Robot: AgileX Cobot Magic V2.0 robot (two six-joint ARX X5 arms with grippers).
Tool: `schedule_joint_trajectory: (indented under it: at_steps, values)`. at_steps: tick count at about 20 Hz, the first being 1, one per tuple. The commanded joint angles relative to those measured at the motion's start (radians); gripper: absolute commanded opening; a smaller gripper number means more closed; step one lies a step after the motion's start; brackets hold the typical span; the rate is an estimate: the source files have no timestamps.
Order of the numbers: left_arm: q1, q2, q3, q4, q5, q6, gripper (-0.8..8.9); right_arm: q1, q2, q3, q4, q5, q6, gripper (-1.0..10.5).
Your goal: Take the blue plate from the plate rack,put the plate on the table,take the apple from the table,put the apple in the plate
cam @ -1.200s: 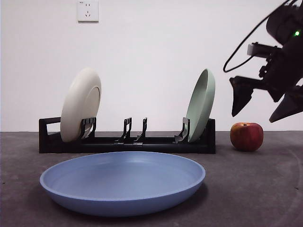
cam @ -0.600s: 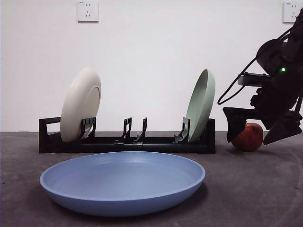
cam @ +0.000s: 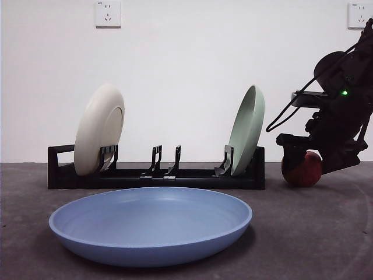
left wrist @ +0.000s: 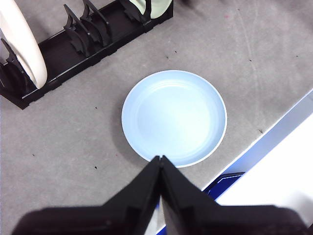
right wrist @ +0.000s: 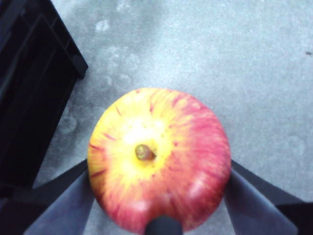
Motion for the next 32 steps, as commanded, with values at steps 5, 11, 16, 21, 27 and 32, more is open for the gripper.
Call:
schedule_joint_trajectory:
  at_steps: [5,11,16,21,27,32]
  values:
    - [-0.004,-0.038,-0.005,-0.001,0.000,-0.003,-0.05,0.003,-0.248,0.001,-0.269,0.000,0.018,0.0]
    - [-0.004,-0.076,-0.005,-0.001,0.000,0.014,-0.05,0.032,-0.673,0.000,-0.809,-0.112,0.066,0.0]
    - [-0.004,-0.094,-0.005,-0.001,0.000,0.021,-0.05,0.210,-0.859,0.000,-0.905,-0.210,0.130,0.0]
    - [-0.004,-0.127,-0.005,-0.001,0.000,0.021,-0.05,0.511,-0.864,-0.027,-0.851,-0.122,0.224,0.0]
    - [-0.004,-0.160,-0.005,-0.001,0.000,0.021,-0.05,0.774,-0.761,-0.230,-0.441,0.096,0.337,0.0]
    - [-0.004,-0.165,-0.005,-0.001,0.019,0.021,-0.04,0.837,-0.562,-0.269,-0.241,0.217,0.341,0.0]
